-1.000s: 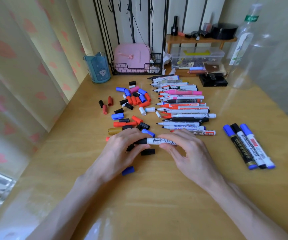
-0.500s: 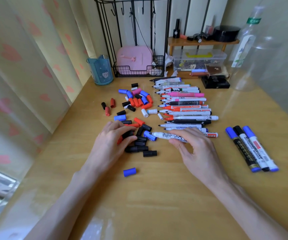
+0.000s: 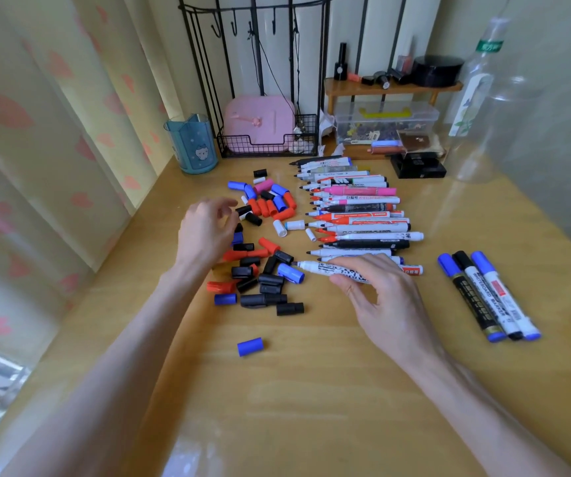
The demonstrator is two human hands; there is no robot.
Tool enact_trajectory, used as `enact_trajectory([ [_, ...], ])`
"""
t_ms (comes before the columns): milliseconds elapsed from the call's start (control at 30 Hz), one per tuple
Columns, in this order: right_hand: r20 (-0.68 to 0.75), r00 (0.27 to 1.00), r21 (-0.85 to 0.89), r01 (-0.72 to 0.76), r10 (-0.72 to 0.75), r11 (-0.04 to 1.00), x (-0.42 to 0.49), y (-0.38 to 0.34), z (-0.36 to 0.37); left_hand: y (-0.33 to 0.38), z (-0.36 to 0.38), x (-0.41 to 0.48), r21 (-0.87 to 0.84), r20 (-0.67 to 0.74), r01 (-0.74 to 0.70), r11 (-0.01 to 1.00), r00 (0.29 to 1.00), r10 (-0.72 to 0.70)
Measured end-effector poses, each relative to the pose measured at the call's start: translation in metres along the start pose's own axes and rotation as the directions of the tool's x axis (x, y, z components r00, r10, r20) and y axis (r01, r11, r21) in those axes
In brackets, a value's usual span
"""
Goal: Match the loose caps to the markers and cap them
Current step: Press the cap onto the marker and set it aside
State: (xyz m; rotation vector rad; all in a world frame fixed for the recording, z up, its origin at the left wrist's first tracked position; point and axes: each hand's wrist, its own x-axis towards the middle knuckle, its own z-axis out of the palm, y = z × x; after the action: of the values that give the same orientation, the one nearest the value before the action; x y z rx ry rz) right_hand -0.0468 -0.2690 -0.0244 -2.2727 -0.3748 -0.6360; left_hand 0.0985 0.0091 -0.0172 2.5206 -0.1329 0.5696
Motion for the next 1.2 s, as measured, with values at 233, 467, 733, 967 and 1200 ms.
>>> enact_trajectory([
  [233, -0.031, 0.999, -0.006, -0.019, 0.019, 1.0, 0.004, 0.008, -0.002, -0.017, 0.031, 0.048, 0.264, 0.123, 0.076, 0.962, 0.986, -0.111],
  [467, -0.051, 0.999, -0.014, -0.007, 0.006, 1.0, 0.003, 0.008, -0.002, 0.001, -0.006, 0.009, -0.085, 0.138, -0.031, 0.996, 0.99, 0.043],
  [733, -0.095, 0.994, -0.038, 0.048, -0.051, 0.998, 0.004, 0.0, -0.006, 0.047, -0.034, -0.084, -0.493, 0.284, -0.087, 0.866, 0.925, 0.254],
  [967, -0.062, 0.994, -0.023, 0.093, -0.094, 0.995, 0.002, -0.001, -0.005, 0.055, -0.041, -0.096, -0.448, 0.203, -0.158, 0.88, 0.94, 0.272],
  [1200, -0.023, 0.994, -0.008, 0.104, -0.104, 0.995, 0.0, -0.001, -0.002, 0.058, -0.037, -0.102, -0.45, 0.219, -0.178, 0.875, 0.928, 0.301],
])
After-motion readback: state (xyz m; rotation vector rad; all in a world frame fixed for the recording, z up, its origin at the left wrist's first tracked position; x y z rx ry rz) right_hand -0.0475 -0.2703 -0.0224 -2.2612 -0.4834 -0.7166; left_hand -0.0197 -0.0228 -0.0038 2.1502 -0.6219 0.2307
